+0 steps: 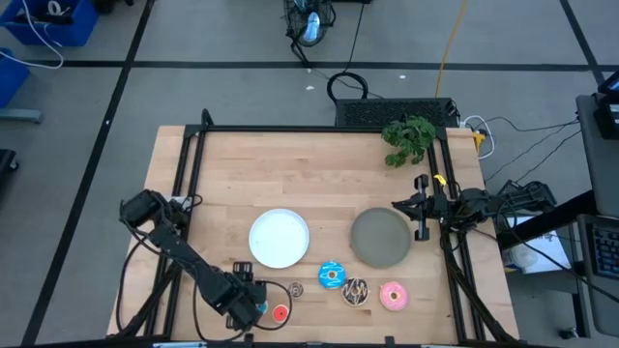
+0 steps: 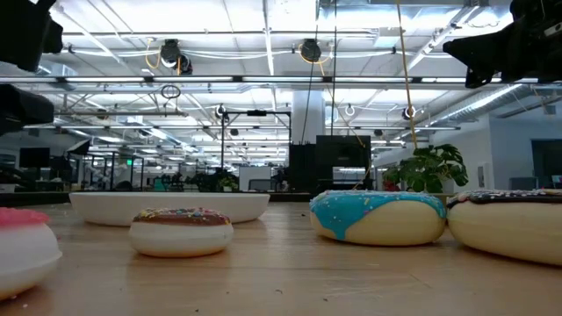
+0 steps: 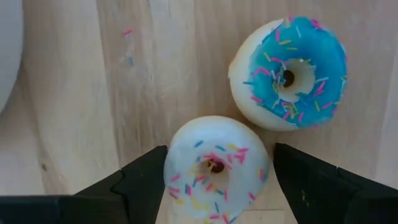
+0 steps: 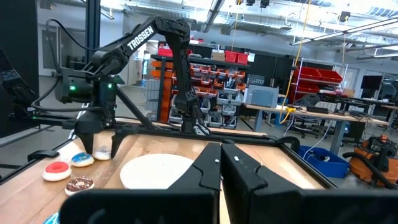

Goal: Pick & Place donuts
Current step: Put the small white donut on the white plate

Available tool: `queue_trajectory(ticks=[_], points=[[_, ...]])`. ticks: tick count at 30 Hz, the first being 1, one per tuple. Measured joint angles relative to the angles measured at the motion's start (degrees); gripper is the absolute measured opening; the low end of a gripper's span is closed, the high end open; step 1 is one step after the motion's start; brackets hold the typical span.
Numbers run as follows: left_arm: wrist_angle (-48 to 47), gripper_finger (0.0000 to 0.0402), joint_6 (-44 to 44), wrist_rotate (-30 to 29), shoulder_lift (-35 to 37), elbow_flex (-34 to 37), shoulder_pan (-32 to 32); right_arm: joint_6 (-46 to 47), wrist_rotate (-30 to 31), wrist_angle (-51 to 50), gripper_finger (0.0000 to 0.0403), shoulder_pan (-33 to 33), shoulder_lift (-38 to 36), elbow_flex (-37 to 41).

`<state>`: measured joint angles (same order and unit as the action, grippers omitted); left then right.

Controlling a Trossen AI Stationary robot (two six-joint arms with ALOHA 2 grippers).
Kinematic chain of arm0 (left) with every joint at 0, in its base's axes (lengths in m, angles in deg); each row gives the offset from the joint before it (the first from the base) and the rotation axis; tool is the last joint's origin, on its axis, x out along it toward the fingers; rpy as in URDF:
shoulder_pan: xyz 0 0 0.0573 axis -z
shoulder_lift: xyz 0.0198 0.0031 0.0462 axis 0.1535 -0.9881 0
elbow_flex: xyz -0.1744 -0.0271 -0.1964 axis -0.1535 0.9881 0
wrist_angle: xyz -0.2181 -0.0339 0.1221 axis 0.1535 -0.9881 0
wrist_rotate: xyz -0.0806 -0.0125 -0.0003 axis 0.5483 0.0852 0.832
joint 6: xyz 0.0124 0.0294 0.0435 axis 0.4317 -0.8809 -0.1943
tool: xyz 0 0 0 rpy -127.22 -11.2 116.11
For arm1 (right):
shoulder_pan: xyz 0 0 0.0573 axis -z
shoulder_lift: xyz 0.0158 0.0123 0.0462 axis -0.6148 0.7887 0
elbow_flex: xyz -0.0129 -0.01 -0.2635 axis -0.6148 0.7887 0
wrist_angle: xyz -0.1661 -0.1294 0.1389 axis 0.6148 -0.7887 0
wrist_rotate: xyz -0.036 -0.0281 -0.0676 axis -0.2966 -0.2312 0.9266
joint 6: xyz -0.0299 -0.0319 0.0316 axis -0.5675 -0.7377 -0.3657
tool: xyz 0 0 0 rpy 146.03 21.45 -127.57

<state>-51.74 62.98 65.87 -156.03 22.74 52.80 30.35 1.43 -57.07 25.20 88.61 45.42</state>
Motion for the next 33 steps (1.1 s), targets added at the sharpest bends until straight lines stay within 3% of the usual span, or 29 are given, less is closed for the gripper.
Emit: queue_trajectory(ticks=[12, 25, 33], points=[[1.21, 0.0286, -1.2, 1.28, 0.08, 0.66, -1.47, -0.11, 0.0, 0.01, 0.0, 0.0, 0.0, -0.02], [0.87, 0.0166, -1.15, 3.08, 0.01, 0.71, -1.97, -0.22, 0.0, 0.01, 0.0, 0.0, 0.0, 0.0], [-0.12, 0.0163, -0.98, 2.41, 1.64, 0.97, -2.17, -0.22, 0.0, 0.01, 0.0, 0.01, 0.0, 0.0]])
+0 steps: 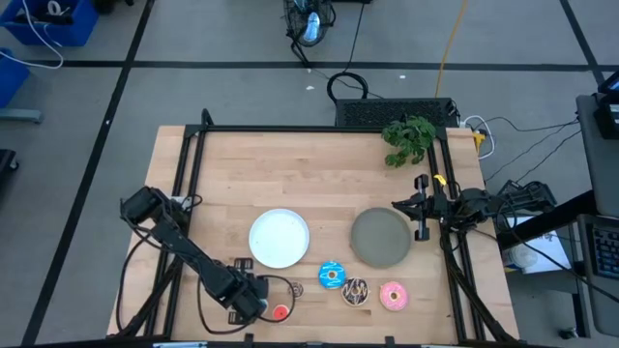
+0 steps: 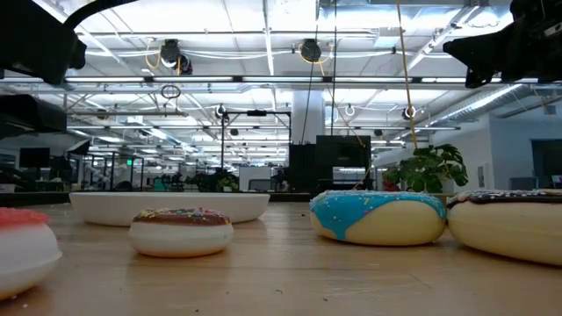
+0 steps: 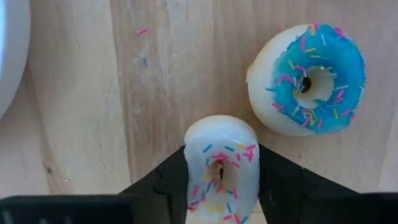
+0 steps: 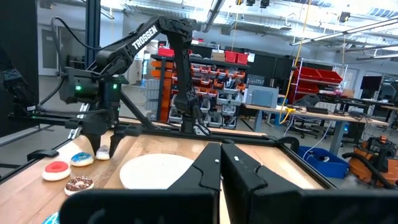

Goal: Pick & Place donuts
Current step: Put the small white donut on the white plate

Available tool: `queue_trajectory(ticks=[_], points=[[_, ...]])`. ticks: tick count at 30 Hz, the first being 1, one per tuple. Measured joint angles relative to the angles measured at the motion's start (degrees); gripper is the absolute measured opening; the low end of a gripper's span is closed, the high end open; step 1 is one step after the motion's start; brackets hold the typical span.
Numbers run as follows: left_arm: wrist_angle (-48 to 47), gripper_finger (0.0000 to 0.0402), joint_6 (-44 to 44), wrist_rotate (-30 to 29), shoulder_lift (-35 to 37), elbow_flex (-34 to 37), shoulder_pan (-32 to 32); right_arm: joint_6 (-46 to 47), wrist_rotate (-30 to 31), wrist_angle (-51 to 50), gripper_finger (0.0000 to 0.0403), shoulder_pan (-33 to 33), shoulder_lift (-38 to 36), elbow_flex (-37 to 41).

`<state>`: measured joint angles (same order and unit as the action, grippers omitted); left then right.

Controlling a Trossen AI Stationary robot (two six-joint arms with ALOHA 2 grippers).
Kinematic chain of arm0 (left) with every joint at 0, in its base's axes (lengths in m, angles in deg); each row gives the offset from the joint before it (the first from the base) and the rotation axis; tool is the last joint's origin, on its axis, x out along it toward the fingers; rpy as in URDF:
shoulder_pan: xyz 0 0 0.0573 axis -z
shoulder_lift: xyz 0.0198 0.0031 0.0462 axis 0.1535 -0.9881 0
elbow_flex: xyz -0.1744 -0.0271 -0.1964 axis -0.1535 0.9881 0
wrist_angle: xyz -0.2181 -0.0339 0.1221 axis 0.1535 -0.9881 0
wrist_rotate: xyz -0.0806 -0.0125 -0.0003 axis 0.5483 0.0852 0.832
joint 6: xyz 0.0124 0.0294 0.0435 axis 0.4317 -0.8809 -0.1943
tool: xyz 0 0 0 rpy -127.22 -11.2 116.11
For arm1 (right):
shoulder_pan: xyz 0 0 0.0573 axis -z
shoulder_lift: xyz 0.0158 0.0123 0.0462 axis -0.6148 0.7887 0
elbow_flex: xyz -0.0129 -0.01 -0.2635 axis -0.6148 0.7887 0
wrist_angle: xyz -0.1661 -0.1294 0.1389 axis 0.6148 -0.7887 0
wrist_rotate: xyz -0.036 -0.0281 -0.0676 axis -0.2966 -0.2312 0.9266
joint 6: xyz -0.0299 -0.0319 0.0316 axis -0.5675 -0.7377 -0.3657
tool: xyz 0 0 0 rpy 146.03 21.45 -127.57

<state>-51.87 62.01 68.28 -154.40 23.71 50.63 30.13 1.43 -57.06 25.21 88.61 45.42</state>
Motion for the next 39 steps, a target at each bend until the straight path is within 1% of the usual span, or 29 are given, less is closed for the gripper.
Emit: queue_trajectory(ticks=[12, 19, 23, 39], points=[[-4.18, 0.0203, 1.81, -1.81, 8.19, -0.07, -0.87, 0.0, 0.0, 0.0, 0.0, 0.0, 0.0, -0.02], [-4.16, 0.0203, 2.25, -1.85, 13.5, -0.25, -2.4, 0.0, 0.0, -0.02, 0.0, 0.01, 0.0, -0.02], [-4.29, 0.0203, 2.31, -3.19, 15.74, -0.24, -2.92, 0.0, 0.0, 0.0, 0.0, 0.01, 0.01, -0.01], [-5.06, 0.0202, 2.65, -3.27, 16.34, -0.24, -3.28, 0.0, 0.0, -0.02, 0.0, 0.01, 0.0, -0.02]])
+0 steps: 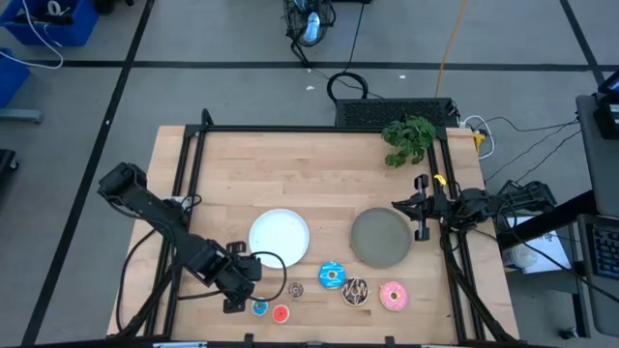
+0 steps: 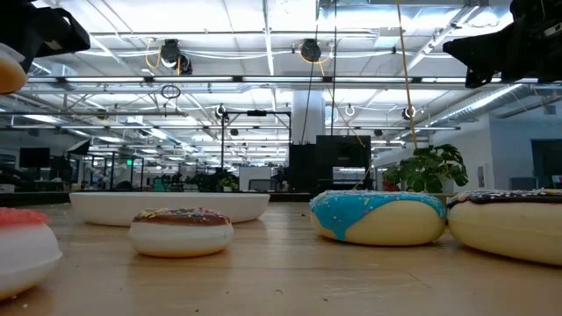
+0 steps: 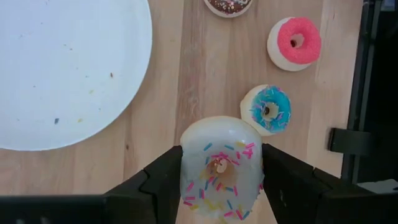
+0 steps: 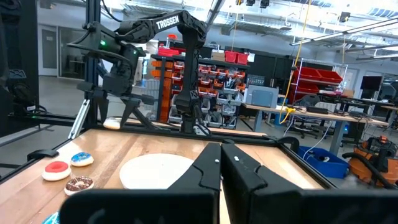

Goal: Pick & Place donuts
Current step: Put the small white donut on the white plate

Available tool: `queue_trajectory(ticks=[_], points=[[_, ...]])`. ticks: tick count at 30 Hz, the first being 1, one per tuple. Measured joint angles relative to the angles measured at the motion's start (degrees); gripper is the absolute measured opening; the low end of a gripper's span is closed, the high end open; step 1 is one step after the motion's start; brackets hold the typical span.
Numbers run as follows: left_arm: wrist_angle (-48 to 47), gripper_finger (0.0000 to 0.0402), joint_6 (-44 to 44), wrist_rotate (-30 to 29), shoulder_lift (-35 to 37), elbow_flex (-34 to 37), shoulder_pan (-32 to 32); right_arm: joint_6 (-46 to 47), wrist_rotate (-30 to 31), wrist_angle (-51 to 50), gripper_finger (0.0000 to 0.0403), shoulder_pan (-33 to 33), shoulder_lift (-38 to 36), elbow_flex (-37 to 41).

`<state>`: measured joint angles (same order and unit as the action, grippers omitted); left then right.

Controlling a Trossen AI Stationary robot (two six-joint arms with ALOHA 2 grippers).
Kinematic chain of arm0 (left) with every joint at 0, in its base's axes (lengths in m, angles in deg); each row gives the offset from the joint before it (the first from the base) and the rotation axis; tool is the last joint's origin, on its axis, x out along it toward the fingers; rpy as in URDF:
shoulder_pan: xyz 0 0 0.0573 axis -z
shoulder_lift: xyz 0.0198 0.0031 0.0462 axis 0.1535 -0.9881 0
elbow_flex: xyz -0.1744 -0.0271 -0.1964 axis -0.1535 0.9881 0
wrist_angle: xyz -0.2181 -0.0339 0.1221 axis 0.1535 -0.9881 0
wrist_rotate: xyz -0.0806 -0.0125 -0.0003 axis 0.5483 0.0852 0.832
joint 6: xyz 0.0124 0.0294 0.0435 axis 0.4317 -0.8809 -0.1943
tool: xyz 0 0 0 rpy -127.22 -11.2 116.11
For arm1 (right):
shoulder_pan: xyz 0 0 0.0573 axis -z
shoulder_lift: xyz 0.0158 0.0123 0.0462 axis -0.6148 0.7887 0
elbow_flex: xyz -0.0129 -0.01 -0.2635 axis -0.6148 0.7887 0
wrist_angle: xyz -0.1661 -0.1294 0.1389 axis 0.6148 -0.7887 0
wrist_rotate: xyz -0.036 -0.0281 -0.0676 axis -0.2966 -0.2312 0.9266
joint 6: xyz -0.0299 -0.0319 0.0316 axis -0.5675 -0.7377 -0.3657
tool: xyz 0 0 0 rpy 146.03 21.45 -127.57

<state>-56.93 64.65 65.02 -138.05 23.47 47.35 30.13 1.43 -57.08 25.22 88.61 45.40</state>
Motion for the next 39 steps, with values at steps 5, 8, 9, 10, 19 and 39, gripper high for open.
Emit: queue_trajectory(ticks=[5, 8, 9, 10, 19, 39], points=[[-0.07, 0.0202, 0.19, 0.05, 0.0, 0.0, 0.0, 0.0, 0.0, 0.02, 0.0, -0.01, 0.02, 0.01], [-0.04, 0.0202, 0.2, 0.51, -0.01, 0.0, 0.0, 0.0, 0.0, 0.0, 0.0, -0.02, 0.0, 0.0], [-0.04, 0.0202, 0.24, 0.75, 0.0, 0.0, 0.0, 0.0, 0.0, 0.0, 0.0, -0.02, 0.0, 0.02], [-0.05, 0.0202, 0.33, 1.05, 0.0, 0.0, 0.0, 0.0, 0.0, 0.0, 0.0, -0.02, 0.0, 0.02], [-0.07, 0.0202, 0.74, 1.51, 0.0, 0.0, -0.23, 0.0, 0.0, 0.0, 0.0, 0.0, 0.0, 0.0], [-20.36, 0.0202, -11.26, 1.06, 0.04, -11.59, -10.49, 0.0, 0.0, 0.0, 0.0, -0.02, 0.0, 0.0]])
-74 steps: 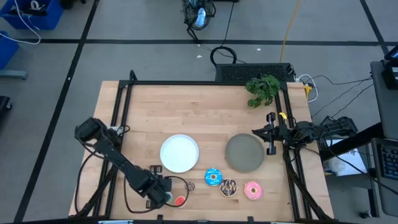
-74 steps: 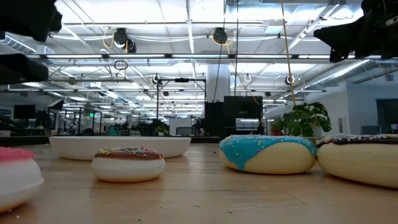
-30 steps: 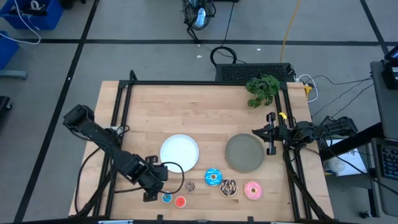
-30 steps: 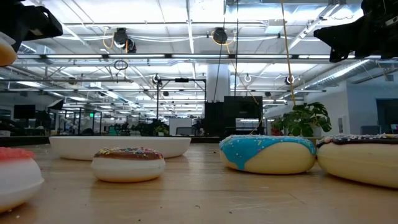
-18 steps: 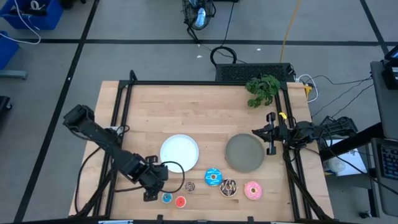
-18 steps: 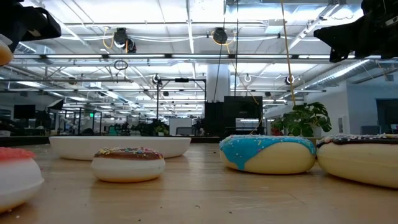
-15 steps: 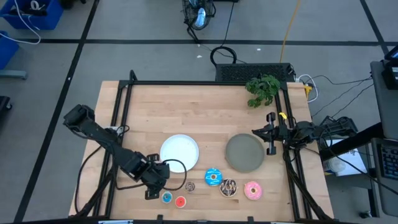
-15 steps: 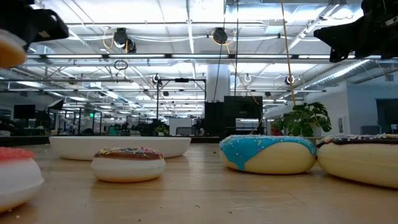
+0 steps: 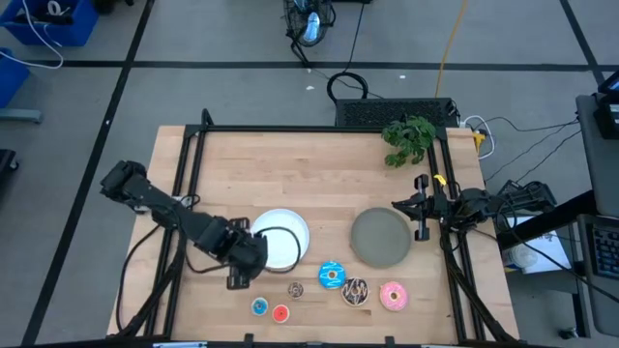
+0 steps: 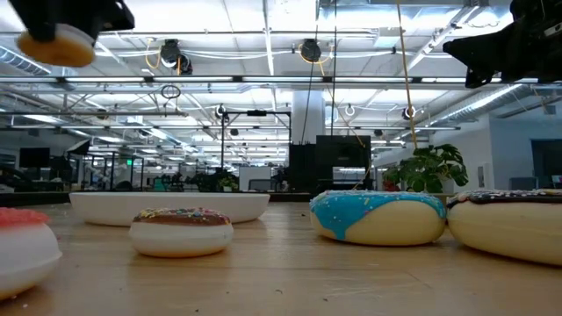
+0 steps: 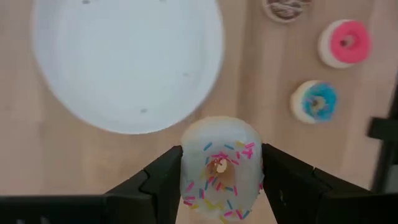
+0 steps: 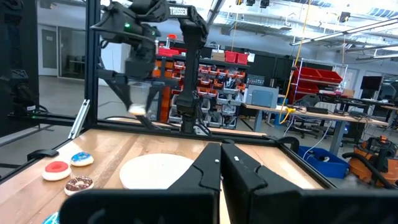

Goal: Pick & Place donuts
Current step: Put the small white donut on the white plate

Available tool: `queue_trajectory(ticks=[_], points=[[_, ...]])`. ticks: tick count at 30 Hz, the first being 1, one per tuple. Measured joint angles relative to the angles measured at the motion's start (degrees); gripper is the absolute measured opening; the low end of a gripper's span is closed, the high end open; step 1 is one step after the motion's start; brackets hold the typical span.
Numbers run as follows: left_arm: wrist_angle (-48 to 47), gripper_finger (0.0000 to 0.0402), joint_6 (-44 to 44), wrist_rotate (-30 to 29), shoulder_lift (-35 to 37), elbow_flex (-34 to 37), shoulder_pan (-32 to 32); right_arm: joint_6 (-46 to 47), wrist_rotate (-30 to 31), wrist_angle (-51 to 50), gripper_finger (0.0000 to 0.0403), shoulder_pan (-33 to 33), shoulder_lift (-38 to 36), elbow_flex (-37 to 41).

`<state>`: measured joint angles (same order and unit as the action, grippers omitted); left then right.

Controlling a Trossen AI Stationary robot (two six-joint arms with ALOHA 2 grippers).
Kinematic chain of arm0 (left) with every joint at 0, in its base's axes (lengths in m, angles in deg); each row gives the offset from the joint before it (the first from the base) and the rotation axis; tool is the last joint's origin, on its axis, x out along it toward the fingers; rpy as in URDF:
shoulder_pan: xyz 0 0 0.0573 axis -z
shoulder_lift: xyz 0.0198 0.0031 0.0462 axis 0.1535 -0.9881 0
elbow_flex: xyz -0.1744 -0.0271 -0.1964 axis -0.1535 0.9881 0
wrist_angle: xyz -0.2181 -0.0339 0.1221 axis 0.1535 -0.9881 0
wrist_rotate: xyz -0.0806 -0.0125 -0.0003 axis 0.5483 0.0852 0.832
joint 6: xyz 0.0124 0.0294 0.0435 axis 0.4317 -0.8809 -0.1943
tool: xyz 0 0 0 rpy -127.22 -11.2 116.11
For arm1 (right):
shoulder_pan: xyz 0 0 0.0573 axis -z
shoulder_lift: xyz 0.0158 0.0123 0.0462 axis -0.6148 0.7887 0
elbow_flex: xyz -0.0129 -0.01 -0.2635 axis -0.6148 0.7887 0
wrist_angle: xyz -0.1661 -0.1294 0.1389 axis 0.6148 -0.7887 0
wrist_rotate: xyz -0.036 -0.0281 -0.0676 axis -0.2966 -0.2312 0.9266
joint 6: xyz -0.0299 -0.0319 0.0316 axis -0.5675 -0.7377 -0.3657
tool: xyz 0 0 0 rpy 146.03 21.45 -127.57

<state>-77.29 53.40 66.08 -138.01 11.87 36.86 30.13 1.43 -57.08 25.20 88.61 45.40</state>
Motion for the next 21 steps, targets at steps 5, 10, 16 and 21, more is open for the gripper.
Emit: queue_trajectory(ticks=[5, 10, 16, 21], points=[[-0.89, 0.0202, -5.28, -0.87, 0.0, -0.83, -3.58, 0.0, 0.0, 0.0, 0.0, 0.02, 0.0, 0.02], [-0.59, 0.0202, -12.13, -0.85, 0.0, -0.87, -6.5, -0.65, 0.0, 0.0, 0.0, 0.0, 0.0, 0.02], [-0.59, 0.0202, -13.44, -1.14, 0.0, -0.87, -10.51, -0.66, 0.0, 0.0, 0.0, 0.0, 0.02, 0.01], [-0.61, 0.0202, -13.47, -1.14, 0.0, -0.87, -12.85, -0.66, 0.0, 0.0, 0.0, 0.02, 0.0, 0.01]])
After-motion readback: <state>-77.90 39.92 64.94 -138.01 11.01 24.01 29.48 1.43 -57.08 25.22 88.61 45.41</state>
